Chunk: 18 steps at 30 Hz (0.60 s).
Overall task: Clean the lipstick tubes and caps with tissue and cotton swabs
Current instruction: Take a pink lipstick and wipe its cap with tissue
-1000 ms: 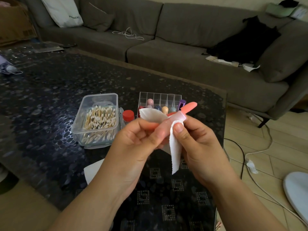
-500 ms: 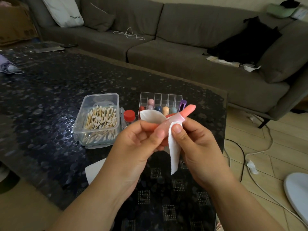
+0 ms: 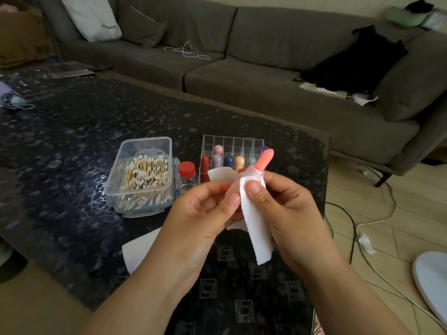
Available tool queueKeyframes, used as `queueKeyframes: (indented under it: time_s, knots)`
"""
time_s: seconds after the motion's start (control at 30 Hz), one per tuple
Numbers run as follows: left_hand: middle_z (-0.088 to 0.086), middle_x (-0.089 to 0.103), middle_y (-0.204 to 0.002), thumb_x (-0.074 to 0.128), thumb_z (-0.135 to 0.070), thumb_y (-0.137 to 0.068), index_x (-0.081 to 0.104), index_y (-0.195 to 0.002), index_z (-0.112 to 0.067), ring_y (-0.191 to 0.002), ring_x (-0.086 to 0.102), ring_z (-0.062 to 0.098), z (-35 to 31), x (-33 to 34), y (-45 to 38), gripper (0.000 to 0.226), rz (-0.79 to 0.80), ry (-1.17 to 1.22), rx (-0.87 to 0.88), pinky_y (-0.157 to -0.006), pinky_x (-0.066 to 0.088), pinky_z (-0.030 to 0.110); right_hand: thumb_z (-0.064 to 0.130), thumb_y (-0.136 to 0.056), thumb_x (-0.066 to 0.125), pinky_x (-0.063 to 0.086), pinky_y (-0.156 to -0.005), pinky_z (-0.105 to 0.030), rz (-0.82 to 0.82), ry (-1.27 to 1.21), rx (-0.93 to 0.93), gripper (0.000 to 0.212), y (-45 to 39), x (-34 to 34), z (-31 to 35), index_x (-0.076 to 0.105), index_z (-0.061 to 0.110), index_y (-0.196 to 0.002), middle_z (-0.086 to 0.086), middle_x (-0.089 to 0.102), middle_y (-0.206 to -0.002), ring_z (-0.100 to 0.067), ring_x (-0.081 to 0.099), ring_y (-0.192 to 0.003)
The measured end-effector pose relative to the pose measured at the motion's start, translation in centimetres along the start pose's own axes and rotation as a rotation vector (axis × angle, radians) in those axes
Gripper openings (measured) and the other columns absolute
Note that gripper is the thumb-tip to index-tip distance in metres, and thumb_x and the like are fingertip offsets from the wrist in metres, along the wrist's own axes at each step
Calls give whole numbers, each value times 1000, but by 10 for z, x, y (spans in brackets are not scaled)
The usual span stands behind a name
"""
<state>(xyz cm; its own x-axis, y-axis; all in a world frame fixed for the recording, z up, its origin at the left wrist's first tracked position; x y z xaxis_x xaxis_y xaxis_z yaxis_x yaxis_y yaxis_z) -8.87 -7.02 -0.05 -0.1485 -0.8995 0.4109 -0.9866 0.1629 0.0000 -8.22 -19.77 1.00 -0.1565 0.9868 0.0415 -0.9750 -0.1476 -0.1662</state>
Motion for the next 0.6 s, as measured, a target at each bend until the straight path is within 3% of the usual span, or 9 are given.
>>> queueKeyframes:
  time_s: [0.1, 0.33, 0.5, 0.6]
  knots:
    - [14, 72, -100, 63, -24, -72, 67, -103, -3, -94, 70, 24, 1, 1, 0, 38, 0, 39, -19, -78, 56, 28, 34, -77, 63, 58, -77, -41, -27, -8, 24, 27, -1, -1, 0, 74, 18, -95, -9, 73, -91, -25, 68, -85]
    - [17, 72, -87, 60, -25, -72, 74, -71, -10, -77, 69, 22, 4, 0, -1, 21, -21, 101, -79, -67, 57, 26, 35, -69, 67, 56, -79, -43, -53, -85, 106, 30, -2, -2, -6, 75, 14, -89, -13, 73, -91, -25, 67, -82]
    - [14, 68, -75, 57, -27, -73, 72, -81, -3, -68, 66, 18, 4, 1, 0, 29, -38, 116, -115, -62, 56, 24, 35, -72, 65, 55, -77, -42, -68, -57, 117, 28, -3, -4, -4, 75, 12, -86, -16, 72, -88, -25, 66, -79]
    - [13, 67, -70, 57, -26, -73, 68, -86, 1, -64, 66, 17, 3, 1, 1, 32, -51, 123, -117, -59, 55, 22, 31, -76, 64, 56, -70, -32, -80, -61, 121, 23, -2, -5, -3, 75, 12, -85, -12, 72, -83, -20, 66, -73]
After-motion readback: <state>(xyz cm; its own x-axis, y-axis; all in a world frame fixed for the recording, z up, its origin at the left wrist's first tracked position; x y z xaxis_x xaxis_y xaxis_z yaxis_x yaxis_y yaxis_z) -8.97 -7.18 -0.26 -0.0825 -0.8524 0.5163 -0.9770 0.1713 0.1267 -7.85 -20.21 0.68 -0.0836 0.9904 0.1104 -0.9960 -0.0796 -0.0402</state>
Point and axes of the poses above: each hand's wrist, its own y-axis away from the middle knuckle, its own x-axis out of the palm, z = x × y, the point moved 4 cm from there along -y, towards the middle knuckle
